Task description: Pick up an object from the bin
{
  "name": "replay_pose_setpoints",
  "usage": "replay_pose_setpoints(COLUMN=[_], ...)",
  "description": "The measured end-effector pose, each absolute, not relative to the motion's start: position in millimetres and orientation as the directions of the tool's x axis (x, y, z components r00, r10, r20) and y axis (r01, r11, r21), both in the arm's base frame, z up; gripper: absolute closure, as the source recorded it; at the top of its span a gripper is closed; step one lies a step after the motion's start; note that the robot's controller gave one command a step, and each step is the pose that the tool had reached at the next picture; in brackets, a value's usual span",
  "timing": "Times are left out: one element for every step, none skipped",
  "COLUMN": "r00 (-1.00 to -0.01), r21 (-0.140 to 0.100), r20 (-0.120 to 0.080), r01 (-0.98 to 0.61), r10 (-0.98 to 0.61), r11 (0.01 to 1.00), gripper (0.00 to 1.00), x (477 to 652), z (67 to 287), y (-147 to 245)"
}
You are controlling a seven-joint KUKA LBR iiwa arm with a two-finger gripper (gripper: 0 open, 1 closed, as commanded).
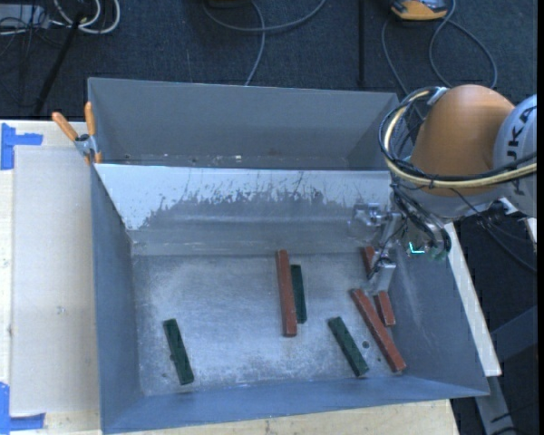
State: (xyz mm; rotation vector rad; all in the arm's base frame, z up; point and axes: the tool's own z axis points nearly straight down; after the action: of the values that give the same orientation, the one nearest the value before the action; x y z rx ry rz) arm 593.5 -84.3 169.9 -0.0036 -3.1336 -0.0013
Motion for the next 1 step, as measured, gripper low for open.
replay_pose_setpoints(r00=[-0.993], r21=[0.002], r20=[0.007], r01=[-0.114], r10=[-0.114], r11=[0.993], gripper=[0.0], x=[573.2], z=[100.7], y=[-87.8])
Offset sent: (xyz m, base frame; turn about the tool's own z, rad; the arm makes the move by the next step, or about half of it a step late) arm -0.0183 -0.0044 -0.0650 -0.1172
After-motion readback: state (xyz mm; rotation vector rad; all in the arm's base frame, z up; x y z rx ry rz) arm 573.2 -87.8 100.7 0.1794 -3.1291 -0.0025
